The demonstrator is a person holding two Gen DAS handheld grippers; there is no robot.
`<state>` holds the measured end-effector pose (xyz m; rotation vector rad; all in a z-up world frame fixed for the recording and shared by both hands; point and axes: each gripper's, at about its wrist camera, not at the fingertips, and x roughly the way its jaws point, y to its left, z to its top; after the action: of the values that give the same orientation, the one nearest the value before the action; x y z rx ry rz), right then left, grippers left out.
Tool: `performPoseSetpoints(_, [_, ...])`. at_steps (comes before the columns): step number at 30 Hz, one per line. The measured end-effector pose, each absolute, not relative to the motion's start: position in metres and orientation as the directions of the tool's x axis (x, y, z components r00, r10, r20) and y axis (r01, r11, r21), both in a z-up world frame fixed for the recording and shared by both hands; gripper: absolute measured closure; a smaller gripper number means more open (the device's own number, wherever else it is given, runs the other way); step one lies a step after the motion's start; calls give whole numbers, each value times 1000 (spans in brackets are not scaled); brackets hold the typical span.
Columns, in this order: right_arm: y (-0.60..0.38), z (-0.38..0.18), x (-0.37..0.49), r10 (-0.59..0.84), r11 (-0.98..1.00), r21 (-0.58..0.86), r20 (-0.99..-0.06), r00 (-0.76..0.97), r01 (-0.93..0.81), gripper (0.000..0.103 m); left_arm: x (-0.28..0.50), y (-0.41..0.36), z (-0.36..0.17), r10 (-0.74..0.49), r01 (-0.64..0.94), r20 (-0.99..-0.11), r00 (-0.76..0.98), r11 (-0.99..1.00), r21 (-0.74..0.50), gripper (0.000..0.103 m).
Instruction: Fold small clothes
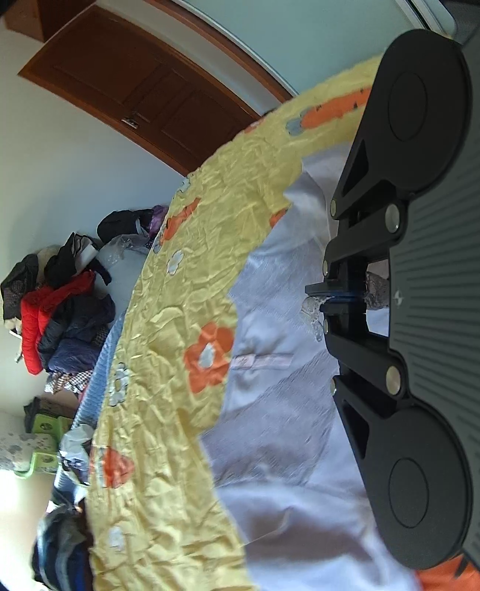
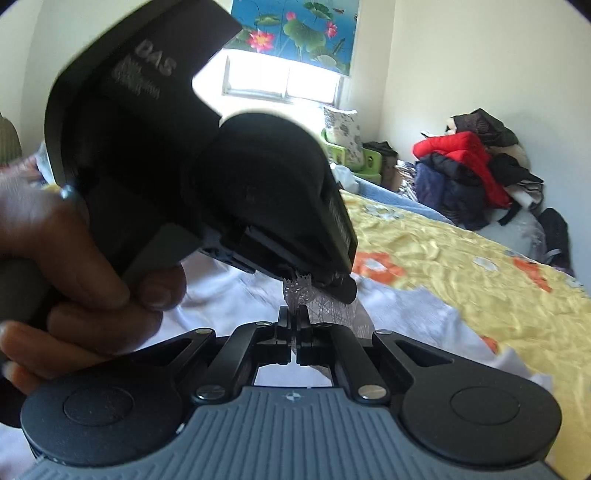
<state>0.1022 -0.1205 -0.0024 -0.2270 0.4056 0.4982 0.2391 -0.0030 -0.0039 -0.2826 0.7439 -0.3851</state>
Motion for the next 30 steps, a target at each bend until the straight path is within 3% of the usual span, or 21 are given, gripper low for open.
performPoseSetpoints(14, [-56, 1, 140, 536, 810, -8, -398, 745, -587, 97, 269, 71, -4, -277, 165, -594, 755, 957, -237, 101])
performPoseSetpoints(21, [-26, -5, 148, 566, 787, 26, -425, 706, -616, 96, 276, 100, -17, -190, 73, -616, 765, 975, -210, 101])
performPoseSetpoints(23, [-22, -9, 154, 562, 793, 60, -456, 690, -606, 92, 281, 106, -24, -163, 37, -640, 751, 978, -205, 101])
performPoseSetpoints(26, [-27, -9, 157, 560, 812, 166, -493, 666, -560, 71, 286, 114, -37, -133, -16, -693, 708, 979, -205, 101])
performPoseSetpoints(30, [-48, 1, 145, 561, 821, 224, -479, 675, -525, 64, 283, 131, -43, -68, -95, -734, 676, 979, -179, 101])
